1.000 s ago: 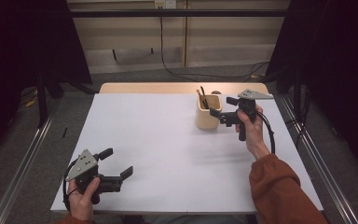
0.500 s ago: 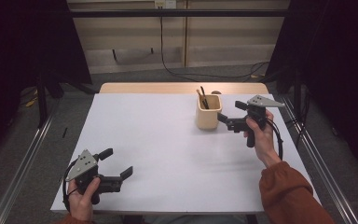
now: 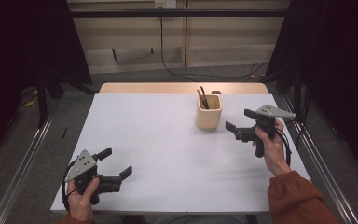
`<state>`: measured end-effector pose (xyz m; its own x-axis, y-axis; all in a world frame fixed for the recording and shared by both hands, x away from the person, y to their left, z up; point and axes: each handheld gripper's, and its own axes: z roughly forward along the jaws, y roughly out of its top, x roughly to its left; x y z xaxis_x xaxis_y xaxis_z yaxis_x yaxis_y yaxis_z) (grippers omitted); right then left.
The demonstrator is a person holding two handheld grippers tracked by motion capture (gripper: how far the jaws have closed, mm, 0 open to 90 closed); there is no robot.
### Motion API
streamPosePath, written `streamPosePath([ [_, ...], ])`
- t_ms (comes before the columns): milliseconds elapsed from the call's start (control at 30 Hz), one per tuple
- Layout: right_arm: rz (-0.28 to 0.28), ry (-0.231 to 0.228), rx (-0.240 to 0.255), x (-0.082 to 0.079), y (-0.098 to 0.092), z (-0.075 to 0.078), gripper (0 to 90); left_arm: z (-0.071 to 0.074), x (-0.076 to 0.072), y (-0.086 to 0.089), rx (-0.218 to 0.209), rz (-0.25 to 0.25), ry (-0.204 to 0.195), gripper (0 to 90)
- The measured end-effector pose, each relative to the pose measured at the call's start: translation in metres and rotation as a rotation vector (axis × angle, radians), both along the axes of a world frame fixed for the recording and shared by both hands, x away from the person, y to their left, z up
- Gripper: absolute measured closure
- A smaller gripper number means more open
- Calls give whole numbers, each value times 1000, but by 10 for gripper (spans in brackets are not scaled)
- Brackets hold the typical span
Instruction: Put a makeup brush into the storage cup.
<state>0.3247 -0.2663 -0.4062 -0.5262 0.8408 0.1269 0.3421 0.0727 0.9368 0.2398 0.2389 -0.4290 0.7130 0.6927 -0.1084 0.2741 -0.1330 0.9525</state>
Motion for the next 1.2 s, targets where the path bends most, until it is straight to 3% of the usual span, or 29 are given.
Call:
streamPosePath([
  [267,-3,10,-7,-21,-6,-4,9,0,-1,0,-3,2,-3,13],
  [367,-13,-9,2,-29,-10,-1,12,0,-1,0,-5,1,-3,13],
  [800,-18,-14,1,-66,-19,-11,14,1,-4,0,-1,9,0,13],
  [1067,-33,6,-2,-86,-26,-16,19,0,-6,2,-4,18,5,13],
  [1200,-57,-19,9,-98,-34,-12,19,0,-6,2,-3,18,5,13],
])
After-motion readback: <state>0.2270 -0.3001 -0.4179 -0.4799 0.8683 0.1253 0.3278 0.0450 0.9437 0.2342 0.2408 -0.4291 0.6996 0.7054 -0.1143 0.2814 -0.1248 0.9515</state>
